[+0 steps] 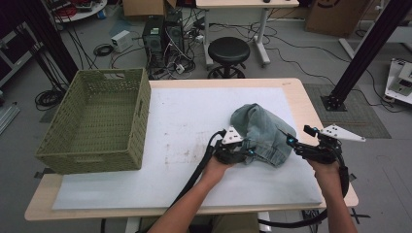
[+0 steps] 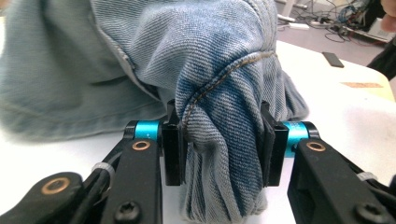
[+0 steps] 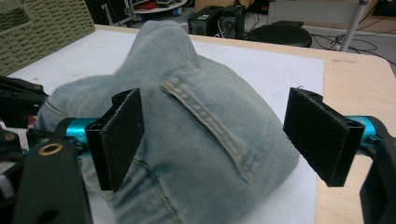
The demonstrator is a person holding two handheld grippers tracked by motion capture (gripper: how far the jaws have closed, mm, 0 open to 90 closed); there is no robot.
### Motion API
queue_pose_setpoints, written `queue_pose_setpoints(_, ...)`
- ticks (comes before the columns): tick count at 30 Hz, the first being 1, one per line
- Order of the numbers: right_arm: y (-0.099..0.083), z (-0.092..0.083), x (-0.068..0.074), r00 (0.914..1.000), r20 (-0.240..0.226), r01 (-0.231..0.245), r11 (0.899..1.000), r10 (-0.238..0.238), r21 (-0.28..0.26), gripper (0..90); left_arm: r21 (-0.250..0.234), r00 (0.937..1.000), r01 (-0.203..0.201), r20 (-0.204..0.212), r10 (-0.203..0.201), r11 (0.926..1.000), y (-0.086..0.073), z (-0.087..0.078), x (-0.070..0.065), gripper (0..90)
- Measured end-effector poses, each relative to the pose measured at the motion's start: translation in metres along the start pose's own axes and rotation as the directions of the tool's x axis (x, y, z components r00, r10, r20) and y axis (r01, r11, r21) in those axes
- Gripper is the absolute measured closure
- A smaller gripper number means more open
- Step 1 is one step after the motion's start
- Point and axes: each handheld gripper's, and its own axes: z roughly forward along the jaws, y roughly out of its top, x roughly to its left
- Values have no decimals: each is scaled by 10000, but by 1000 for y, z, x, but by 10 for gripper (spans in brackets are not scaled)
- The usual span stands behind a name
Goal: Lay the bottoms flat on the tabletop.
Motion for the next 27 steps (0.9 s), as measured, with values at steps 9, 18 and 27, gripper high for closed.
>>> queue_pose_setpoints(9, 3, 5, 7, 9999, -117, 103, 9999, -103, 17, 208, -156, 9975, 287, -644, -297, 9995, -13, -45, 30, 623)
queue_pose_setpoints(18, 8, 19, 20, 9988, -429, 236, 9997, -235, 22, 208, -385, 9878, 570, -1429, -619, 9976, -20, -85, 54, 622)
queue_pose_setpoints(27, 6, 30, 34, 9960, -770, 467, 9988, -456, 119, 208, -484, 9807, 1081, -1588, -1145, 9930, -31, -107, 66, 542)
